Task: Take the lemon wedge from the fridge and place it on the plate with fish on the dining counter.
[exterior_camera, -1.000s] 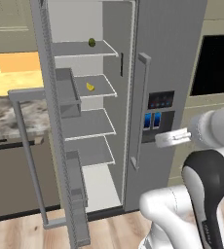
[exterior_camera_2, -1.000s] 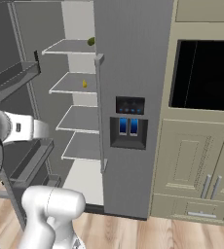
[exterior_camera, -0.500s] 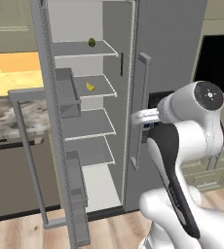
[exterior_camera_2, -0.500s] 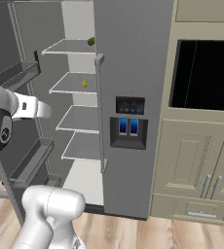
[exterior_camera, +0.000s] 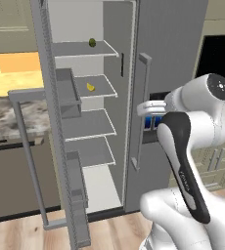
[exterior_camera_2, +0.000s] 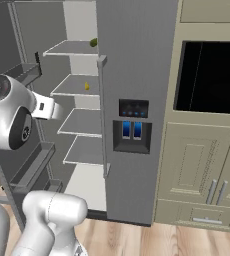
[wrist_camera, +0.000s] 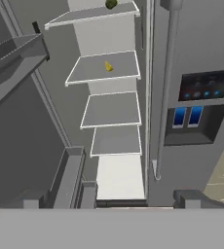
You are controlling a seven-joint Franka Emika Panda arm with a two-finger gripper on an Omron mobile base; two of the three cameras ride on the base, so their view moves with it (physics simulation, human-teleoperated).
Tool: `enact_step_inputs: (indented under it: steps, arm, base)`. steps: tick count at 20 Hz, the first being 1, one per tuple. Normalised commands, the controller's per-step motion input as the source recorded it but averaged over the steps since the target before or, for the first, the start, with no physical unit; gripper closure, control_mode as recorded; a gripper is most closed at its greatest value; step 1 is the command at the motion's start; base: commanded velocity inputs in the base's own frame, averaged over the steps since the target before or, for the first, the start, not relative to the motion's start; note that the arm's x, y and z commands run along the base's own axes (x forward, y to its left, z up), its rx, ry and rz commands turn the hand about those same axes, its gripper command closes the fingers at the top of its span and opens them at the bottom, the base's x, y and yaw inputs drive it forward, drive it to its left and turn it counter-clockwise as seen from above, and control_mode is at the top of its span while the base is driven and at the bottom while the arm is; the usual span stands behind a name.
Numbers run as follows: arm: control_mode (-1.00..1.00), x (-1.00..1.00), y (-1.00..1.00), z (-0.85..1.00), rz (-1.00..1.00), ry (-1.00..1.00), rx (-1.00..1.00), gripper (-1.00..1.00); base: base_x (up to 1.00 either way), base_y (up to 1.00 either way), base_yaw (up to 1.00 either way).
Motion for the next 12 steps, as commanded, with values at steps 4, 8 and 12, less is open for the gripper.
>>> enact_step_inputs:
  steps: [4,8,12]
  arm:
    - [-1.0,0.0,0.0,0.0,0.0,0.0,0.0,-1.0]
    - [-1.0,0.0,0.0,0.0,0.0,0.0,0.0,-1.0]
    - [-1.0,0.11,0.0,0.0,-0.01,0.0,0.04,-1.0]
  base:
    - [0.0,0.0,0.0]
    - [0.0,0.0,0.0]
    - [0.0,0.0,0.0]
